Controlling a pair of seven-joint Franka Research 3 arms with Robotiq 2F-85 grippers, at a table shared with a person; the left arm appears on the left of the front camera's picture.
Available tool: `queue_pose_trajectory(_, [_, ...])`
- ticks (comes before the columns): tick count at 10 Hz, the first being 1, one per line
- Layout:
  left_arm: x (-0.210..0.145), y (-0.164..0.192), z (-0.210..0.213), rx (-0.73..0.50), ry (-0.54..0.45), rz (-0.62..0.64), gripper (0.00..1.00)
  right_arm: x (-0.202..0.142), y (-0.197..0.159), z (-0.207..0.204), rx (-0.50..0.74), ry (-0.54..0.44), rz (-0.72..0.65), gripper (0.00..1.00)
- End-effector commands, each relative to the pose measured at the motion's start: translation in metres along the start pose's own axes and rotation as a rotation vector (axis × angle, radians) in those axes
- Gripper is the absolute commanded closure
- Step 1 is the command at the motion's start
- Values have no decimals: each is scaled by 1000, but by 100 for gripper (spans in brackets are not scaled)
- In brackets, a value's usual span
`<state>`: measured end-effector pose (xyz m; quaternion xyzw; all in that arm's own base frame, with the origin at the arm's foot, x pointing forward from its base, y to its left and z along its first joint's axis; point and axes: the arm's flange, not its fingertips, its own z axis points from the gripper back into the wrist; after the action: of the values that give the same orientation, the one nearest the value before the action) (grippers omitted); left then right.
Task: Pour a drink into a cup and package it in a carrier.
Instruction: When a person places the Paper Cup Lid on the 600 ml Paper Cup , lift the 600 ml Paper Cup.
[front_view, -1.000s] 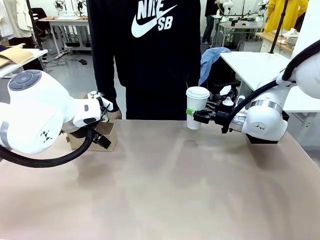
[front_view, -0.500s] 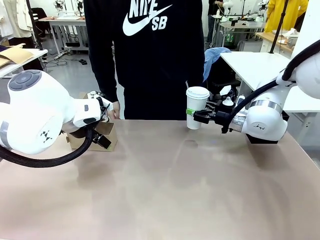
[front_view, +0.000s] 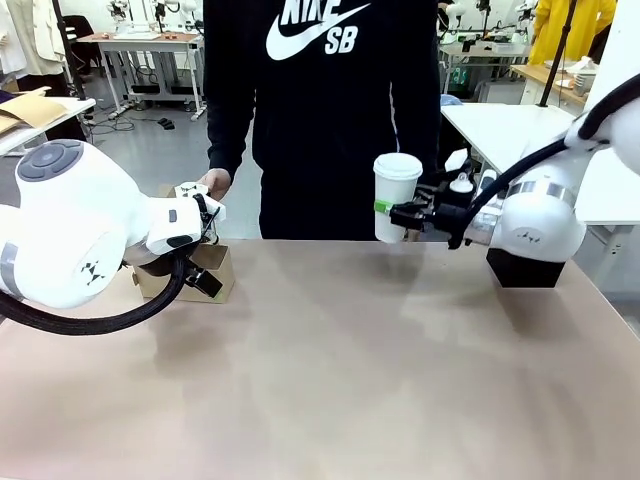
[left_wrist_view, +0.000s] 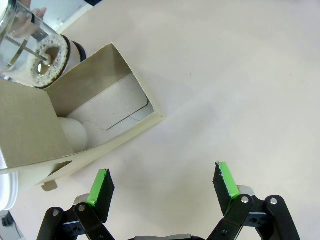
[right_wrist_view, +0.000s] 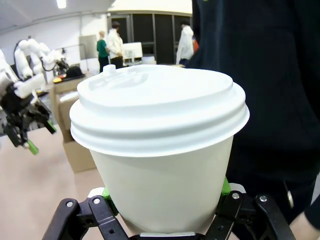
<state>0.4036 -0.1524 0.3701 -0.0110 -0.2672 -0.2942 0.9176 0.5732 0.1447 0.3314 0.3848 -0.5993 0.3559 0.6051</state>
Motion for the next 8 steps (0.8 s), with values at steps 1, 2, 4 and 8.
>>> queue_pose_trajectory(1, [0, 0, 0, -2, -1, 1, 0, 53, 17, 15, 39, 11, -5, 19])
queue_pose_trajectory(2, [0, 0, 0, -2, -1, 1, 0, 83, 26, 20, 54, 1, 6, 19])
queue_pose_trajectory(4, [0, 0, 0, -2, -1, 1, 0, 146, 51, 35, 93, -3, 15, 19])
queue_pose_trajectory(8, [0, 0, 0, -2, -1, 1, 0, 197, 72, 44, 103, 8, 15, 19])
